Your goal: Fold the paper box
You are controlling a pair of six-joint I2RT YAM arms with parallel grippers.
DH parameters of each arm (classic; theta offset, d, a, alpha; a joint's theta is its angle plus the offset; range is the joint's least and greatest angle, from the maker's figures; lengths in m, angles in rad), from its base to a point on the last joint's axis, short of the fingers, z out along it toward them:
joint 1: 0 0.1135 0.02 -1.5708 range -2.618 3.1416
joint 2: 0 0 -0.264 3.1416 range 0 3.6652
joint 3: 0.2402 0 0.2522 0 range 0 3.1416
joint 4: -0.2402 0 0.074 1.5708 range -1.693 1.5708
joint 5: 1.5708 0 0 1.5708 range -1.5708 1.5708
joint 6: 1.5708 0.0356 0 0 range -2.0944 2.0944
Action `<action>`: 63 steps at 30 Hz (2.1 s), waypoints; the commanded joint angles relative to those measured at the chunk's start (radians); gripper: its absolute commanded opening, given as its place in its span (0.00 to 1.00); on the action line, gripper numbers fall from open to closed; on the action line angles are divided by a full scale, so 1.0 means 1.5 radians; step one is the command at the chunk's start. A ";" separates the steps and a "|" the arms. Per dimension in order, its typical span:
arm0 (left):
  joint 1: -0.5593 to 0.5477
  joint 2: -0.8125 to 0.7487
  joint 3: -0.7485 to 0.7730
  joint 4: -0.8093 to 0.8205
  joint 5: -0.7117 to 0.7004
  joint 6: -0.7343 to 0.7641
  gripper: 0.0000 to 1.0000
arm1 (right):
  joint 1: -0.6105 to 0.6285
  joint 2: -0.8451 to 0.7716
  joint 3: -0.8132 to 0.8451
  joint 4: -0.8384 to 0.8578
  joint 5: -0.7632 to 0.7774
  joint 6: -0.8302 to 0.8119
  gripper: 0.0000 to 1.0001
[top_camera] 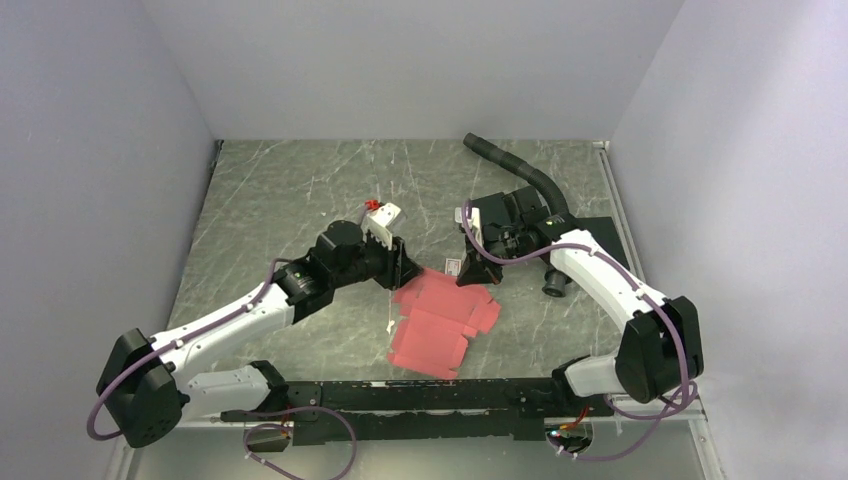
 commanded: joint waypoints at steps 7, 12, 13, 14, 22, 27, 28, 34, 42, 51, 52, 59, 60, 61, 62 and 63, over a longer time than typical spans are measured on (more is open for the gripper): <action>-0.002 0.007 0.019 0.058 0.068 -0.008 0.25 | 0.003 0.002 0.025 0.031 0.012 0.019 0.00; -0.002 0.020 0.025 0.053 0.080 -0.012 0.14 | 0.003 0.001 0.024 0.039 0.018 0.028 0.00; -0.002 0.023 0.027 0.055 0.083 -0.015 0.12 | 0.003 0.000 0.023 0.041 0.020 0.031 0.00; -0.002 0.025 0.029 0.056 0.086 -0.017 0.10 | 0.003 0.001 0.023 0.045 0.023 0.036 0.00; -0.003 0.057 0.042 0.075 0.109 -0.045 0.00 | 0.003 0.004 0.014 0.083 0.043 0.086 0.00; -0.005 0.079 0.046 0.092 0.128 -0.064 0.00 | 0.003 0.007 0.005 0.118 0.064 0.125 0.00; -0.005 0.083 0.047 0.092 0.128 -0.065 0.00 | 0.003 0.007 0.004 0.120 0.061 0.127 0.00; -0.005 0.099 0.049 0.078 0.110 -0.064 0.05 | 0.003 0.006 0.005 0.113 0.035 0.121 0.00; -0.005 0.117 0.058 0.088 0.102 -0.077 0.23 | 0.003 0.010 0.006 0.104 0.017 0.110 0.00; -0.001 0.125 0.056 0.093 0.084 -0.103 0.38 | 0.003 0.005 0.006 0.100 0.006 0.107 0.00; 0.002 0.125 0.054 0.097 0.083 -0.110 0.39 | 0.003 0.005 0.006 0.099 0.003 0.105 0.00; 0.038 0.132 0.023 0.184 0.124 -0.210 0.54 | 0.003 0.002 0.006 0.096 -0.012 0.103 0.00; 0.048 0.133 0.015 0.205 0.142 -0.229 0.56 | 0.003 0.001 0.006 0.097 -0.013 0.105 0.00; 0.057 0.135 0.010 0.221 0.162 -0.241 0.57 | 0.003 0.000 0.006 0.099 -0.013 0.106 0.00; 0.066 0.135 0.009 0.227 0.183 -0.249 0.57 | 0.003 0.000 0.006 0.100 -0.012 0.109 0.00; 0.072 0.134 0.009 0.229 0.195 -0.254 0.58 | 0.003 -0.001 0.005 0.102 -0.012 0.111 0.00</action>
